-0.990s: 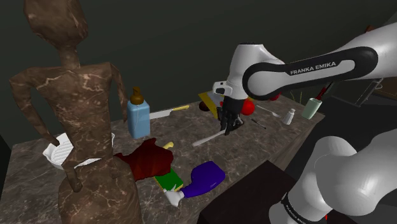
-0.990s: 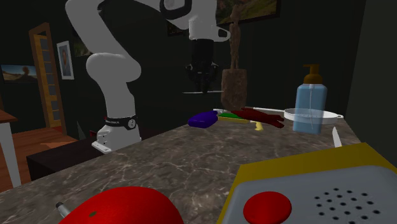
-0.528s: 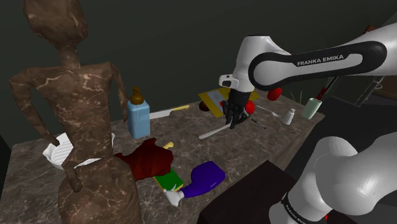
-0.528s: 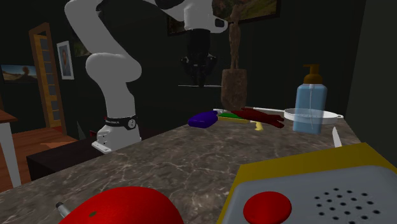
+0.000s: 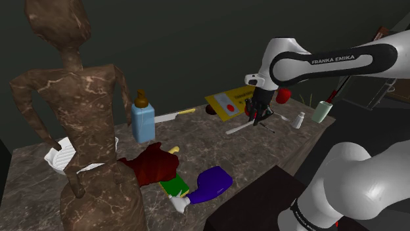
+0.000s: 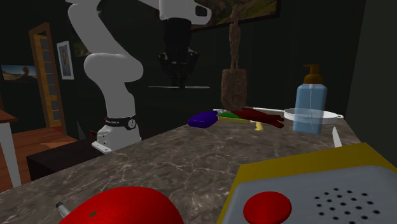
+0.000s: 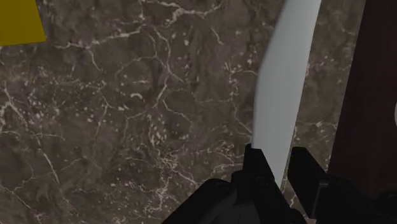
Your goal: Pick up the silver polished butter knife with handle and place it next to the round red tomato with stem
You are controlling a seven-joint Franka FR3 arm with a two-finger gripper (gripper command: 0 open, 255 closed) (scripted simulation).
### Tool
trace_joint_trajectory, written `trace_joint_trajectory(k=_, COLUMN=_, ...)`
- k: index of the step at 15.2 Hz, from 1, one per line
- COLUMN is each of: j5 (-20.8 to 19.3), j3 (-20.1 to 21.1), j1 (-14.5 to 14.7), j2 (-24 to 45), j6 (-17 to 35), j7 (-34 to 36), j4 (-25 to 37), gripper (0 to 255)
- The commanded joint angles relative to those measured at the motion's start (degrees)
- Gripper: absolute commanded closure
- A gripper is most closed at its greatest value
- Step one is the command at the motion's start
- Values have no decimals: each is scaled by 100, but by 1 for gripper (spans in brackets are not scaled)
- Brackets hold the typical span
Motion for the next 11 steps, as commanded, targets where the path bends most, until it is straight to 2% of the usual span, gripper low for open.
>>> trace_joint_trajectory(k=1, j5=-129, j3=-250, j1=-119, j2=119, j6=11, j7=-302, j4=132, gripper=255)
trace_joint_trajectory(k=6, j5=-399, j3=-878, j1=-380, j2=394, j6=36, j7=-1052, j4=465, gripper=255)
trace_joint_trajectory(k=11, j5=-515, j3=-1536, j1=-511, j2=846, j6=100, j7=-1831, j4=954, gripper=255)
